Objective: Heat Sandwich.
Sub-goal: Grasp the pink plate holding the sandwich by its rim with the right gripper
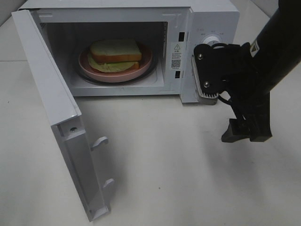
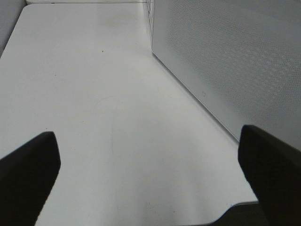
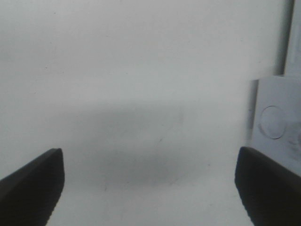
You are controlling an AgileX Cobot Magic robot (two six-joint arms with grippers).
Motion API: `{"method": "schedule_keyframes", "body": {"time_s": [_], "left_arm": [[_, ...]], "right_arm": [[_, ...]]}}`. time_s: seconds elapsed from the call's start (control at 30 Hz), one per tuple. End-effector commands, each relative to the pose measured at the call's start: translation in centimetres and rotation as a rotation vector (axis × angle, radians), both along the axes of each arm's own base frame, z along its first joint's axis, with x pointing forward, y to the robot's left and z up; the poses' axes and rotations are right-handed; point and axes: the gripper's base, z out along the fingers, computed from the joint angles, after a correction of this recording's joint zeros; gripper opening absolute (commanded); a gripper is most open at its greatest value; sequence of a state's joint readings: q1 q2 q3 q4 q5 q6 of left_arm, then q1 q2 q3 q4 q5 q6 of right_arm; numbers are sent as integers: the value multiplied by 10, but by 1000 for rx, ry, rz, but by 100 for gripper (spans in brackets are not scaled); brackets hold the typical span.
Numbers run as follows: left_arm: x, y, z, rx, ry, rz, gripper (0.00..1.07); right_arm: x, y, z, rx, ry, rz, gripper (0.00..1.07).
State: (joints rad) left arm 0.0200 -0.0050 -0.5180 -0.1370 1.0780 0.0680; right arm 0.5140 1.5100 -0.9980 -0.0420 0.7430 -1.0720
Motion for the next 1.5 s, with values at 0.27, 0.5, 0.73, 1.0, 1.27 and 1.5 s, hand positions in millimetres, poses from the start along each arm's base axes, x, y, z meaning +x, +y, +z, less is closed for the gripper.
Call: {"method": "schedule_keyframes", "body": {"time_s": [0.27,0.5,0.73,1.0,1.27,1.5], "left_arm": [[-2,-1,0,-9,-20,3,98],[-2,-1,0,-9,-20,3,98],[-2,-1,0,-9,-20,3,98],[-2,-1,0,-9,-20,3,98],[-2,-1,0,-9,-20,3,98],[-2,-1,0,-9,-20,3,98]], "right_arm": [[13,33,26,-35,-131,120,92],[24,56,32,-36,-178,159,90],[40,84,33,5,-238,201,88],[58,101,22,37,-265,202,86],[76,118,8,82,-290,185,85],[92,132,-6,94,-303,190,85]]}}
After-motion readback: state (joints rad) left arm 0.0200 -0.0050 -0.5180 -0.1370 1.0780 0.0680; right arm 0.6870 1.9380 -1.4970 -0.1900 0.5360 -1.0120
